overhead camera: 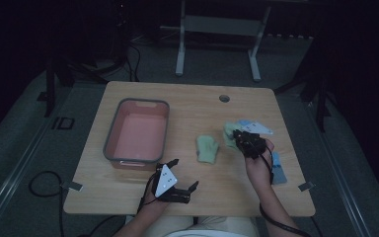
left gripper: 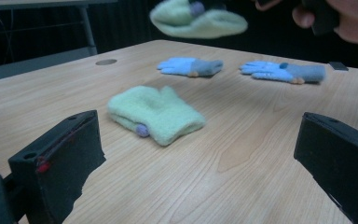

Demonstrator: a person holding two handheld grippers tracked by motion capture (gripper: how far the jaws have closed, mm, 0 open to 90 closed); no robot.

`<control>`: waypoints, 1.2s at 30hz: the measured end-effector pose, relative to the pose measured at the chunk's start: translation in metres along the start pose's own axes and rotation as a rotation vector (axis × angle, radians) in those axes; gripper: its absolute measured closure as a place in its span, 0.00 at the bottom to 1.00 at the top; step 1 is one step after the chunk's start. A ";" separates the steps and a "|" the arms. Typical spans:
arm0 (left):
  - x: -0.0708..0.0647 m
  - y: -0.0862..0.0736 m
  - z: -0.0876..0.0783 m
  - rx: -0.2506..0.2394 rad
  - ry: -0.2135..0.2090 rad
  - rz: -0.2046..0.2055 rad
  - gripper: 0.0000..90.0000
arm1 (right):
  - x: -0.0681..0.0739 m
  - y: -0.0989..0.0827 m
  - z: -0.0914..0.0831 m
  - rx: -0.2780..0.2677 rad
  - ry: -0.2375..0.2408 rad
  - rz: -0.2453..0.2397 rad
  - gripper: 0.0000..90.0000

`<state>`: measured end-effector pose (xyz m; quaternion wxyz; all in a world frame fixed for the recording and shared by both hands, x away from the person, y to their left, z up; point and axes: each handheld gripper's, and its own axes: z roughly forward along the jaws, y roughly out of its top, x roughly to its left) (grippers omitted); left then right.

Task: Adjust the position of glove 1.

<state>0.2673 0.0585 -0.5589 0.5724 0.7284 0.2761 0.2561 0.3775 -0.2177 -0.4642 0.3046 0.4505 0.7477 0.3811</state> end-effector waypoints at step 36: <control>0.001 0.000 0.001 0.001 0.005 -0.018 0.01 | 0.073 -0.027 0.059 0.128 0.081 -0.077 0.96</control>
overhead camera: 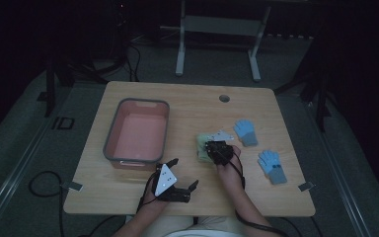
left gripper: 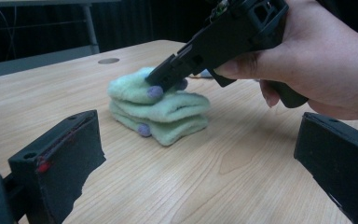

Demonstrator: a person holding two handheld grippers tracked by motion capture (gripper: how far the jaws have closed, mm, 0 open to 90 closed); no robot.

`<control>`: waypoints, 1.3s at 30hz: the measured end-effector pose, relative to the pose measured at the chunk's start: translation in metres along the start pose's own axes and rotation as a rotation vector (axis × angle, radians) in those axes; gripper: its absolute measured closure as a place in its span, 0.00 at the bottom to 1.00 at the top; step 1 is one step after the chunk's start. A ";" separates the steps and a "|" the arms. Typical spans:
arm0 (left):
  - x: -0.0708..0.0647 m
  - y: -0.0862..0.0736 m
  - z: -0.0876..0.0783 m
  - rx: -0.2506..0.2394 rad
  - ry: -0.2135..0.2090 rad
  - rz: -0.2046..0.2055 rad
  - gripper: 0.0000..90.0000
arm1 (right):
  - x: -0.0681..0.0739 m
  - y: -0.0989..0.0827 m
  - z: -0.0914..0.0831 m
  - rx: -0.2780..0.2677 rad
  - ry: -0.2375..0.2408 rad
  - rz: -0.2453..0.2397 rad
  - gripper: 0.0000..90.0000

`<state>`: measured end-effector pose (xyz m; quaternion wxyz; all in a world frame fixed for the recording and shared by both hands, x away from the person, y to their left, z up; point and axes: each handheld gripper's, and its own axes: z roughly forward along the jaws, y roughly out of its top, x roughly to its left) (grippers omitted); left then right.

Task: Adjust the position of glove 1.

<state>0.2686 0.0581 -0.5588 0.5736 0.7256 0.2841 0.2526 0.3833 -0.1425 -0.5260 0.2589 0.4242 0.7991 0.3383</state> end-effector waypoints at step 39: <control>0.004 0.047 0.071 0.239 -0.162 0.329 0.48 | -0.068 0.014 -0.026 -0.100 0.308 0.057 0.12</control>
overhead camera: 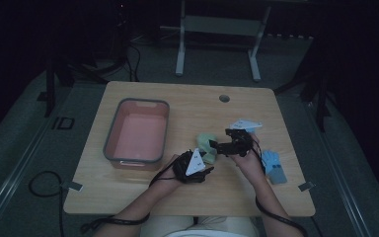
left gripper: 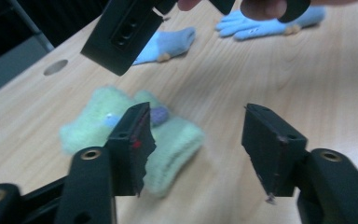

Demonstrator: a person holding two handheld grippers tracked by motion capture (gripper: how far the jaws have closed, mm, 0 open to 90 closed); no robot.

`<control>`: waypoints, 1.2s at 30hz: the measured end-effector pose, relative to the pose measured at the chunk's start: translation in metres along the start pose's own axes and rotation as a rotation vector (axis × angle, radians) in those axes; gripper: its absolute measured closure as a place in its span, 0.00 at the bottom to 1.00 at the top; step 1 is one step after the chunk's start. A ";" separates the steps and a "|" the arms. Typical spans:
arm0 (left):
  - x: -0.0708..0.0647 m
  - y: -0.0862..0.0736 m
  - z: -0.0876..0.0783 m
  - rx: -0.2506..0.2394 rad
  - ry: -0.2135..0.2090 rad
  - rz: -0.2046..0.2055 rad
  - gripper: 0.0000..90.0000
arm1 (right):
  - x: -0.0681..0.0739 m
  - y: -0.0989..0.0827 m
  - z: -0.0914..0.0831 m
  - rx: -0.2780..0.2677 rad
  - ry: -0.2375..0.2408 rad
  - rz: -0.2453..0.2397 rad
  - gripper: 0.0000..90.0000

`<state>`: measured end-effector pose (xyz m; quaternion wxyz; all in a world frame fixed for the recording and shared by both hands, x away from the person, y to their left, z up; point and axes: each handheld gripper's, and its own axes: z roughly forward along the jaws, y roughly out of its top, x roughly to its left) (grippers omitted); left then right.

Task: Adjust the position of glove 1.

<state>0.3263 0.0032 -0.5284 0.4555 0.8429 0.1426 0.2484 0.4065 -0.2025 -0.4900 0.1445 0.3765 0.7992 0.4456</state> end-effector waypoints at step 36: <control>0.016 0.000 0.049 0.261 0.007 0.156 0.81 | -0.027 -0.005 0.068 0.243 0.181 0.044 0.76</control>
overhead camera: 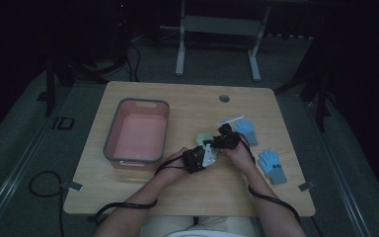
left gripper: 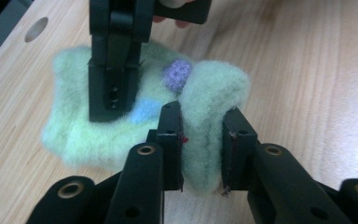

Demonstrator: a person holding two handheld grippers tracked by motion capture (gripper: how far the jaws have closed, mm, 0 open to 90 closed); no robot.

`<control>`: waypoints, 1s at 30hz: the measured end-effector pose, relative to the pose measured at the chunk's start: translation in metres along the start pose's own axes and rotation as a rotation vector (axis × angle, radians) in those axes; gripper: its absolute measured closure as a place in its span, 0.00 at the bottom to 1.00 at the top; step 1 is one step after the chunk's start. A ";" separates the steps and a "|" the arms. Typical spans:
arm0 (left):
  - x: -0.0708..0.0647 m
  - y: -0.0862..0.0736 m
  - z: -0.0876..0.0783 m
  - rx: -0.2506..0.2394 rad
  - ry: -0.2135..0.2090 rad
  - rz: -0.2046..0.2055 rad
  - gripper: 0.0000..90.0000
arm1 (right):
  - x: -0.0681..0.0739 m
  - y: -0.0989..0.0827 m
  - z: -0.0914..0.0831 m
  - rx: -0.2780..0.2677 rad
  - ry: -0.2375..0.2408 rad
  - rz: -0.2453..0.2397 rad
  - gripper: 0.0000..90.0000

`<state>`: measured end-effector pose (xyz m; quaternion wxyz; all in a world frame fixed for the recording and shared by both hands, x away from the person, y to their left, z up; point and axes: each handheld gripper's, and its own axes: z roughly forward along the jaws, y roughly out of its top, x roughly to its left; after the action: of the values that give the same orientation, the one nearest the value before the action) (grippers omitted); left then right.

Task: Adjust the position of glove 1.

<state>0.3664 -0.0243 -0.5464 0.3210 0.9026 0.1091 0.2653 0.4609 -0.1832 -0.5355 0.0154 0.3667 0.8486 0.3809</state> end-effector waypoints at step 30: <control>0.042 0.038 -0.097 -0.001 -0.026 0.098 0.83 | 0.052 0.049 -0.060 -0.151 0.055 -0.109 0.78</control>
<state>0.3489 0.0130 -0.4416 0.3095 0.9100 0.0607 0.2691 0.4345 -0.1664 -0.4471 0.0403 0.3074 0.8364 0.4521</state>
